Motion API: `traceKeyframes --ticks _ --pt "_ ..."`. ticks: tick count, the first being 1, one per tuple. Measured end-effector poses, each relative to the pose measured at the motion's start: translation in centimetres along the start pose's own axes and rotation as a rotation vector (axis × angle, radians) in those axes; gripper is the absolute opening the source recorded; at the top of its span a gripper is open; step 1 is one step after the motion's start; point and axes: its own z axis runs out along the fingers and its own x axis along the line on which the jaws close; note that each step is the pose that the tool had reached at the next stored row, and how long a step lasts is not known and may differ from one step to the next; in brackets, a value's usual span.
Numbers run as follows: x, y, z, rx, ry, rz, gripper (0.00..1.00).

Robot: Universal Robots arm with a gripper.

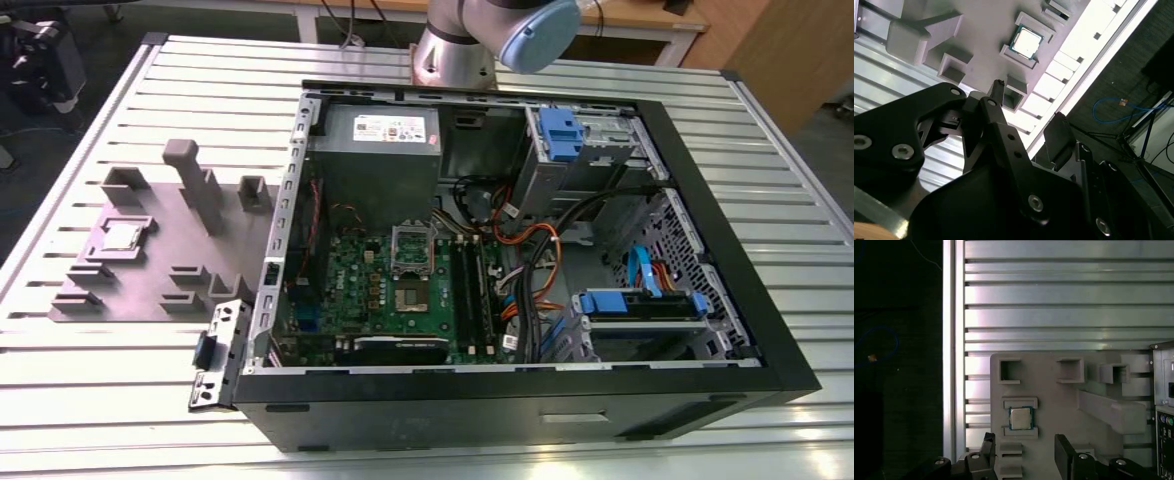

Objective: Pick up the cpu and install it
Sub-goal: 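Pick up the cpu and move it towards the insertion slot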

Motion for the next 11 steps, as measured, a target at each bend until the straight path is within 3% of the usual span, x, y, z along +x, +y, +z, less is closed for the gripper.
traceKeyframes --ticks 6,10,11 --pt "0.05 -0.02 0.64 -0.0006 0.0032 -0.037 0.59" --pt "0.06 -0.05 1.03 -0.0005 0.0164 -0.042 0.59" --pt "0.06 -0.05 1.15 -0.0004 0.0173 -0.043 0.59"
